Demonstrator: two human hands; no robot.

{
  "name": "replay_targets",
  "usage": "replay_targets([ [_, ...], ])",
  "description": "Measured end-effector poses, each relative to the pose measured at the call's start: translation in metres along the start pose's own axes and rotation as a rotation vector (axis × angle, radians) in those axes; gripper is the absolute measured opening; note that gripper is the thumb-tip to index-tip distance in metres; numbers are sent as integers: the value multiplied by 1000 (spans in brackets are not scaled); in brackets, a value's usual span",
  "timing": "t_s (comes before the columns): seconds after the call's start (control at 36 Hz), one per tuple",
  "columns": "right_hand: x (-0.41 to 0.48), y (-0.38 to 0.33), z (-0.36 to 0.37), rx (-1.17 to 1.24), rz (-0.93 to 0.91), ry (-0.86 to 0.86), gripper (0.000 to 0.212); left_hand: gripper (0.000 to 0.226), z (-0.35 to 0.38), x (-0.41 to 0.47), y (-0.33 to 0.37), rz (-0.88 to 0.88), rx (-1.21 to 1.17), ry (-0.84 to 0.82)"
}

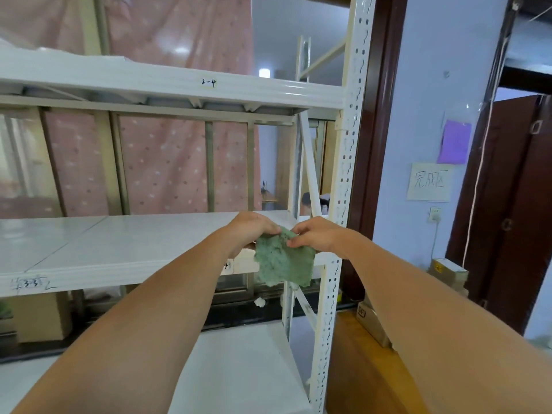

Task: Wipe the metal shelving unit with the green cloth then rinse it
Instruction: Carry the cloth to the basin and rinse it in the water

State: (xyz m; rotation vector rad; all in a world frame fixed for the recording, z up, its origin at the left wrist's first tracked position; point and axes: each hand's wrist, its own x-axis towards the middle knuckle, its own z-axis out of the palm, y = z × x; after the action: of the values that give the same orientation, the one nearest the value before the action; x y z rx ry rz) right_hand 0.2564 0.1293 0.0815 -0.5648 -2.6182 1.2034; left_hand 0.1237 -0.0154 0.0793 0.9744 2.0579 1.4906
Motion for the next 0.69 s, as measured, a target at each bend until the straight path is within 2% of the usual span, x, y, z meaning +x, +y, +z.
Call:
replay_targets([
  [0.08, 2, -6, 1, 21, 33, -11, 27, 10, -11, 4, -4, 69, -53, 13],
  [0.19, 5, -14, 4, 207, 76, -7, 34, 15, -29, 9, -11, 119, -117, -14],
  [0.28, 4, -23, 10, 386, 72, 81, 37, 20, -45, 11, -16, 119, -158, -74],
  [0.39, 3, -29, 18, 499, 91, 203, 44, 32, -59, 19, -20, 80, -295, -224],
  [0.47, -6, -30, 19, 563, 100, 310, 45, 31, -53, 25, -20, 44, -357, -336],
  [0.56, -26, -23, 18, 591, 154, 427, 47, 45, -28, 31, -17, 2, -363, -360],
  [0.64, -61, -5, 10, 588, 235, 485, 42, 15, 11, 28, -6, -1, -359, -384],
  [0.69, -94, 11, 0, 608, 278, 536, 39, 14, 46, 24, 3, -4, -368, -448],
])
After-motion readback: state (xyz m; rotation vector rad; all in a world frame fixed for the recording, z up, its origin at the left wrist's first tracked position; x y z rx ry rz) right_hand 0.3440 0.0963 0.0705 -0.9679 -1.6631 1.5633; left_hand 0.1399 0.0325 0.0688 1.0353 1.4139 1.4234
